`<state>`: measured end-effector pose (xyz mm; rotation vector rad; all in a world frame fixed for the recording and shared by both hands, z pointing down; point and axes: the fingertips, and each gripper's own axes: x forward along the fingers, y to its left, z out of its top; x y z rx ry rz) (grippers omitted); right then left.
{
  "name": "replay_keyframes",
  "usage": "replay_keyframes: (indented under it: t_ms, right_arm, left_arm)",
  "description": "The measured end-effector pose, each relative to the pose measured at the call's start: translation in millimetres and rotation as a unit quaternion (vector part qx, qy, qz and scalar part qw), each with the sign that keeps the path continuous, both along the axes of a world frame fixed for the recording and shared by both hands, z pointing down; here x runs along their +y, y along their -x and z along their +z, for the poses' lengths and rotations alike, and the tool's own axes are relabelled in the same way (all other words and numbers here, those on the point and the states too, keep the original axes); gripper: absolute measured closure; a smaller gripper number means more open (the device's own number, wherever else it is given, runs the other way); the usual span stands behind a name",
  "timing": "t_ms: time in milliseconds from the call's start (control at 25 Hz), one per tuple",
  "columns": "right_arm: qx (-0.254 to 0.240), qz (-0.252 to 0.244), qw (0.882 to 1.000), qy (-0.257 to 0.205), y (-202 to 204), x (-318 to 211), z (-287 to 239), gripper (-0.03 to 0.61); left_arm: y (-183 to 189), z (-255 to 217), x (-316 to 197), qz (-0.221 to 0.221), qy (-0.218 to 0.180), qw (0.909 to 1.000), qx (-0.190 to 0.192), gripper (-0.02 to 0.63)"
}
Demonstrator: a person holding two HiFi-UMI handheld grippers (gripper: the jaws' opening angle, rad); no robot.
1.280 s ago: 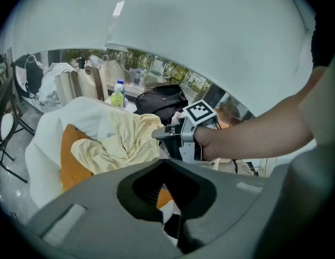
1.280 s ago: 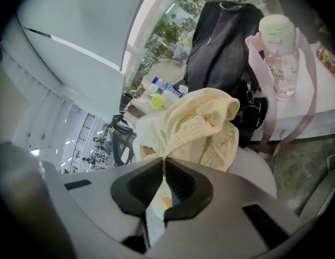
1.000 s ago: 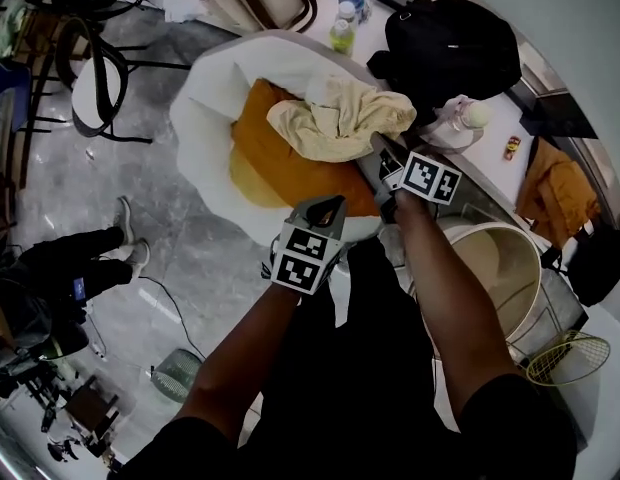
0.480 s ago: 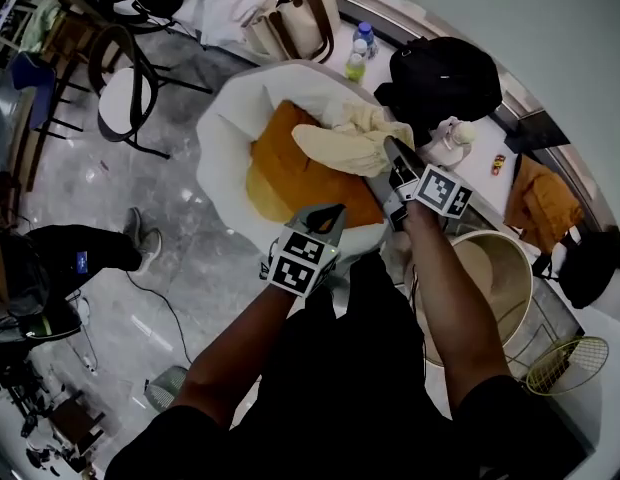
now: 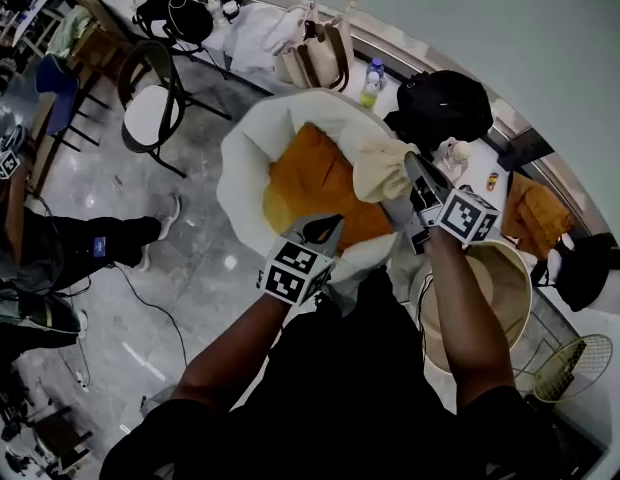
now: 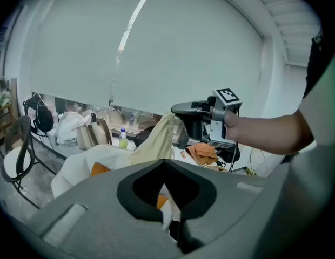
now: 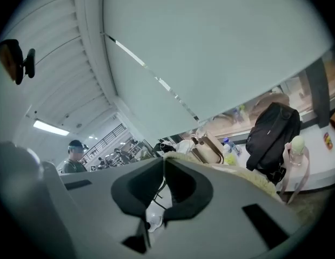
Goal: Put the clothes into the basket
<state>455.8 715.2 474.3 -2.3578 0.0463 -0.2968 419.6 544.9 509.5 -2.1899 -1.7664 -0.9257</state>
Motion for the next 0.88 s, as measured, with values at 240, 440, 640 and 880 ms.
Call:
replay_keyframes:
  t_ms: [240,440,640,880]
  right_arm:
    - [0.019,-0.014,0.999,0.027,29,-44,-50,0.551]
    - [0.023,-0.033,0.999,0.031,57,-73,-72,0.551]
    - [0.033,-0.085,0.995,0.05,78,-103,-84,0.551]
    - [0.064,-0.164,0.983,0.051,109,-143,-101,0.551]
  left_arm:
    - [17,-26,-29,0.012,0.022,0.9997,0.007,0.62]
    - [30,-48,-46,0.012,0.036,0.9991,0.017,0.62]
    - [34,-69,-56,-0.021,0.053,0.9979,0.032,0.62]
    - [55,-88,-72,-0.087,0.067,0.9929,0.046,0.62]
